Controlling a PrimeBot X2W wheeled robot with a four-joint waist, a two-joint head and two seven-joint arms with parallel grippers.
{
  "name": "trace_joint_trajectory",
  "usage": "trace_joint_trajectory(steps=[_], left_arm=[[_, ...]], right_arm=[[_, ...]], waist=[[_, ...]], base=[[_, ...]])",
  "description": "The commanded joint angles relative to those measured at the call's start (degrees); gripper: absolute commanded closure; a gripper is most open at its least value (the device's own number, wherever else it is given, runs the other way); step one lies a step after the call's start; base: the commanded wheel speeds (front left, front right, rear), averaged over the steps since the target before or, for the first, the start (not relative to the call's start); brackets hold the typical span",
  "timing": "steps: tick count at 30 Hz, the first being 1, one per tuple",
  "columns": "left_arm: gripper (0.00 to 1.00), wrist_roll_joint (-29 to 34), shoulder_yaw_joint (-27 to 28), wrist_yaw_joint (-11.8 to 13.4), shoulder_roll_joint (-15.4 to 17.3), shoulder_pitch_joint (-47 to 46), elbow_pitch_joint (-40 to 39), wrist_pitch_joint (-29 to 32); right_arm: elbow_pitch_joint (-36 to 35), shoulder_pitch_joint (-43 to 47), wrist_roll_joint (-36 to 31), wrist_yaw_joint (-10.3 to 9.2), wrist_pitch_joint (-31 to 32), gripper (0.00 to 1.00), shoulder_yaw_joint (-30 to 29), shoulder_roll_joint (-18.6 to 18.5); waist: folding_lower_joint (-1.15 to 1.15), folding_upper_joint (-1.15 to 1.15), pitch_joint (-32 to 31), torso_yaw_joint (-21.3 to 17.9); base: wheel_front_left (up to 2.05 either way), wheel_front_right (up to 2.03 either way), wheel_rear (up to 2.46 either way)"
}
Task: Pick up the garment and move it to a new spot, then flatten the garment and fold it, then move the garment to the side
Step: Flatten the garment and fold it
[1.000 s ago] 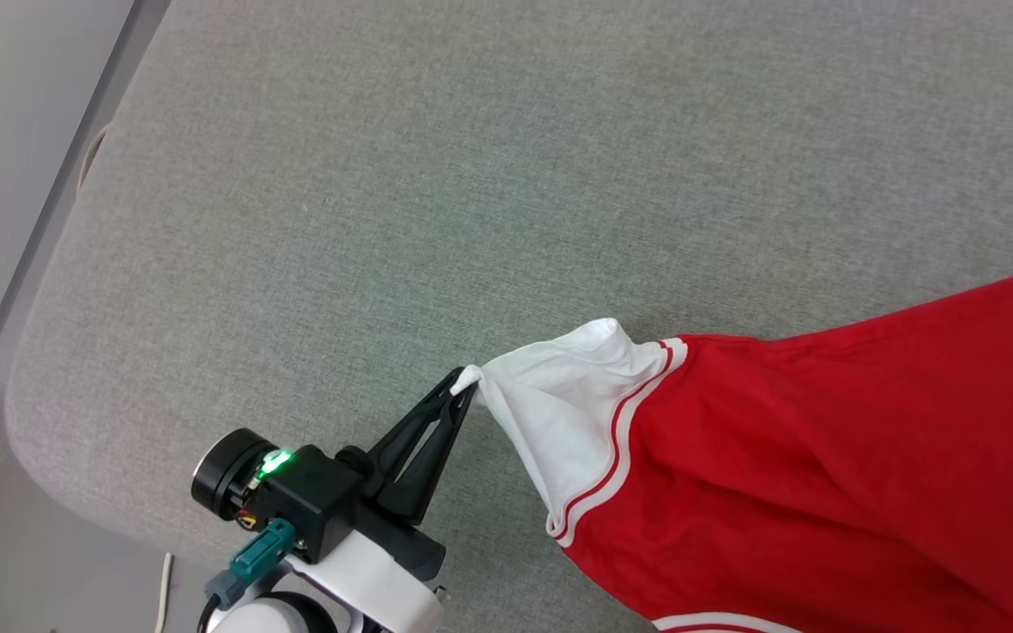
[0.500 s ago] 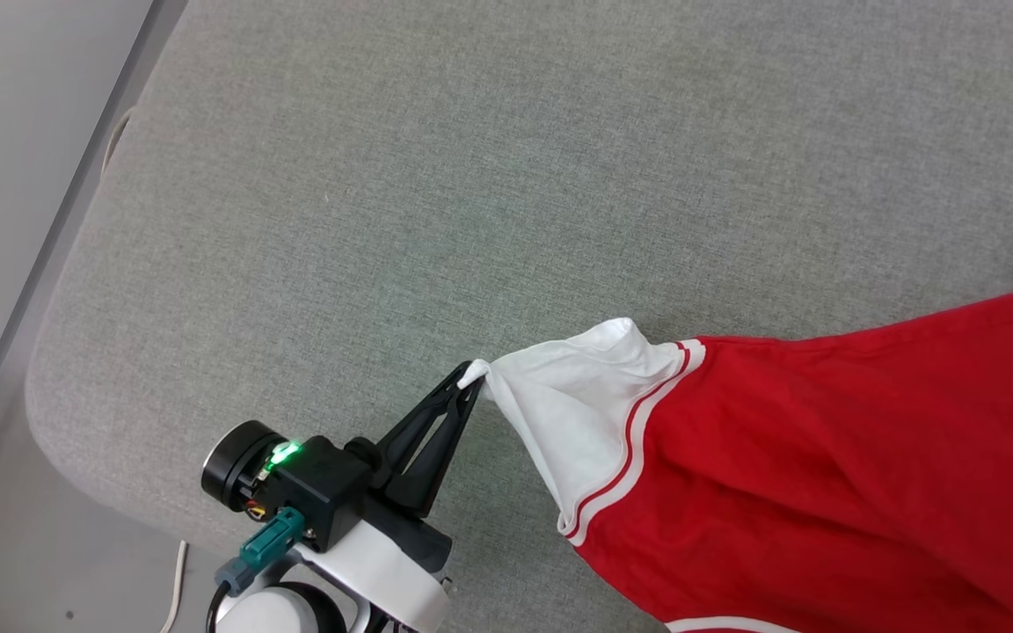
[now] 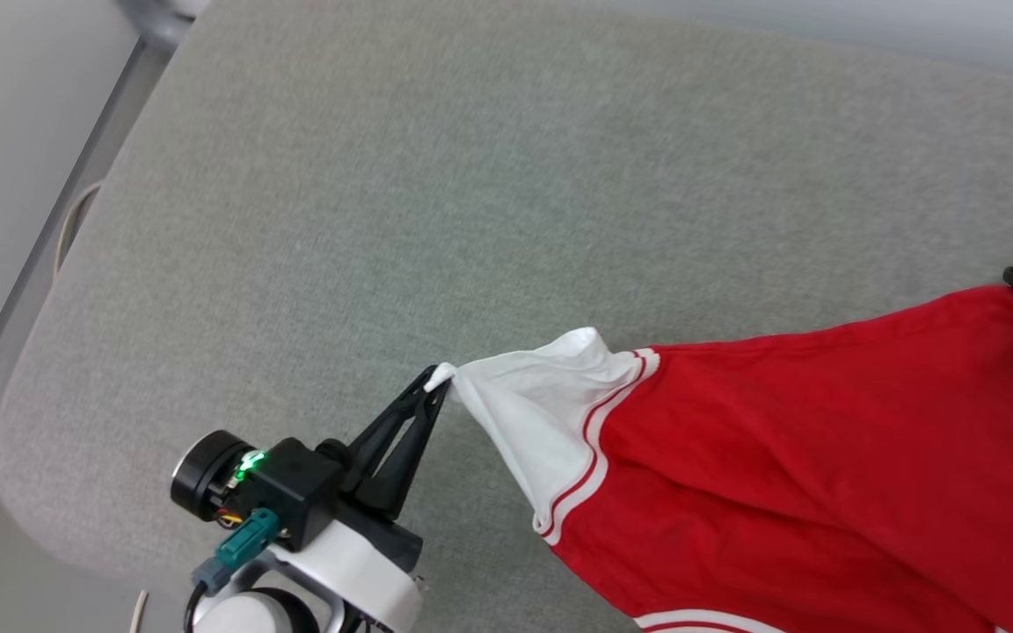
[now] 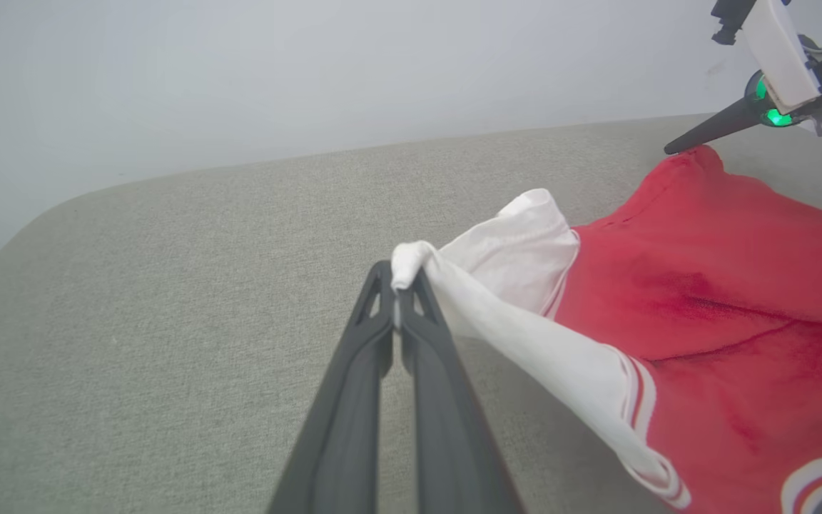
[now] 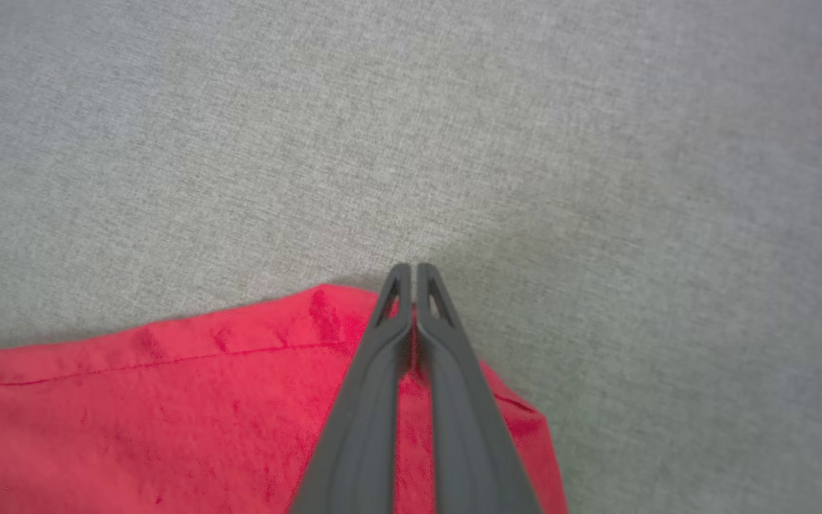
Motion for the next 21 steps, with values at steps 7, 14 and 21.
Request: trace_joint_trajectory(steps=[7,14,21], left_arm=[[1.00,-0.56,1.59,1.58,2.13,2.31,-1.52,0.87],[1.00,-0.86,3.01,3.08,3.44,3.98,-3.51,1.08],[1.00,0.05,6.43,4.51,5.09,0.34,-6.12,0.60]], right_arm=[[-0.09,0.07,3.53,-0.03,-3.40,1.00,1.39,-0.76],[-3.18,1.61,6.36,-0.03,-5.06,1.00,1.79,-1.69],[-8.91,-0.20,8.30,-0.03,-7.46,1.00,1.60,-1.10]], waist=[[0.00,0.00,-6.35,-4.45],[0.00,0.00,-9.41,-6.61],[0.00,0.00,-11.67,-9.32]], base=[[0.00,0.00,0.00],[0.00,0.00,0.00],[0.00,0.00,0.00]])
